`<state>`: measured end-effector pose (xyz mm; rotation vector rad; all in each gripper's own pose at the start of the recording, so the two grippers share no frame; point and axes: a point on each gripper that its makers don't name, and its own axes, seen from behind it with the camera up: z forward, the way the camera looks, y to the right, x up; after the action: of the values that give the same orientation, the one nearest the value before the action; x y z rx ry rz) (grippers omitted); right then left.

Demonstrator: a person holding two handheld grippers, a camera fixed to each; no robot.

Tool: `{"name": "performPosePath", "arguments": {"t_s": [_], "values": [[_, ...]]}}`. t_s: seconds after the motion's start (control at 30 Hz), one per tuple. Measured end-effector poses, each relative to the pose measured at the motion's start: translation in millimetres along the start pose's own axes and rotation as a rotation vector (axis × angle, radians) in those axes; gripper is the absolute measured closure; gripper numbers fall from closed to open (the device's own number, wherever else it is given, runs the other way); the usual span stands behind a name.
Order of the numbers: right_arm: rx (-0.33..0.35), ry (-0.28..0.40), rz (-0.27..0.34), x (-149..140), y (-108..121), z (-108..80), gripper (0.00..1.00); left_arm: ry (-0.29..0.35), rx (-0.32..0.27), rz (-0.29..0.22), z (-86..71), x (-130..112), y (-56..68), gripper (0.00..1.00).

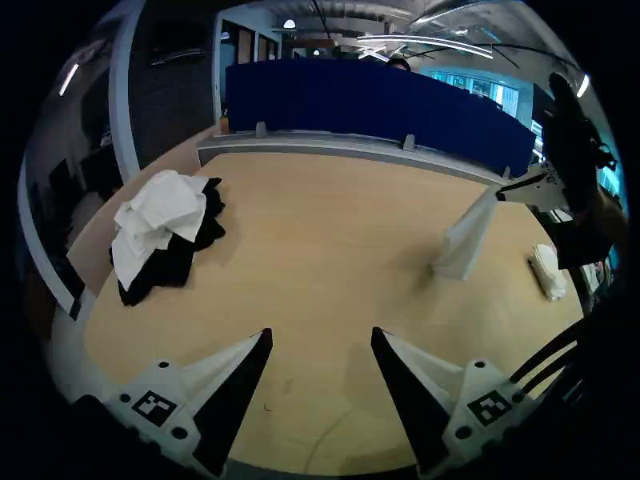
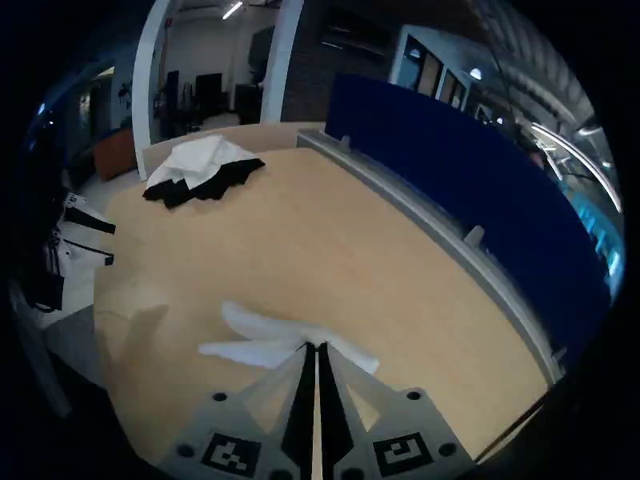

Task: Fold towel

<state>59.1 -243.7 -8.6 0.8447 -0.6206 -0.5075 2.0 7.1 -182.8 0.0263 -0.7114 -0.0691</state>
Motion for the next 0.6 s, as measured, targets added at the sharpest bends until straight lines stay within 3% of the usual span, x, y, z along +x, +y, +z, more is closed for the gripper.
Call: {"name": "performPosePath", "arguments": {"t_s": [0.27, 0.6], "values": [[-0.045, 0.005, 0.003, 5.8, 23.9, -26.3, 0.98, 0.011, -0.017, 0.009, 2.2, 7.3, 5.0, 0.09], [-0.115, 0.019, 0.051, -4.5, 67.1, -68.3, 0.98, 0.016, -0.047, 0.028, 8.6, 17.9, 18.5, 0.09]]}}
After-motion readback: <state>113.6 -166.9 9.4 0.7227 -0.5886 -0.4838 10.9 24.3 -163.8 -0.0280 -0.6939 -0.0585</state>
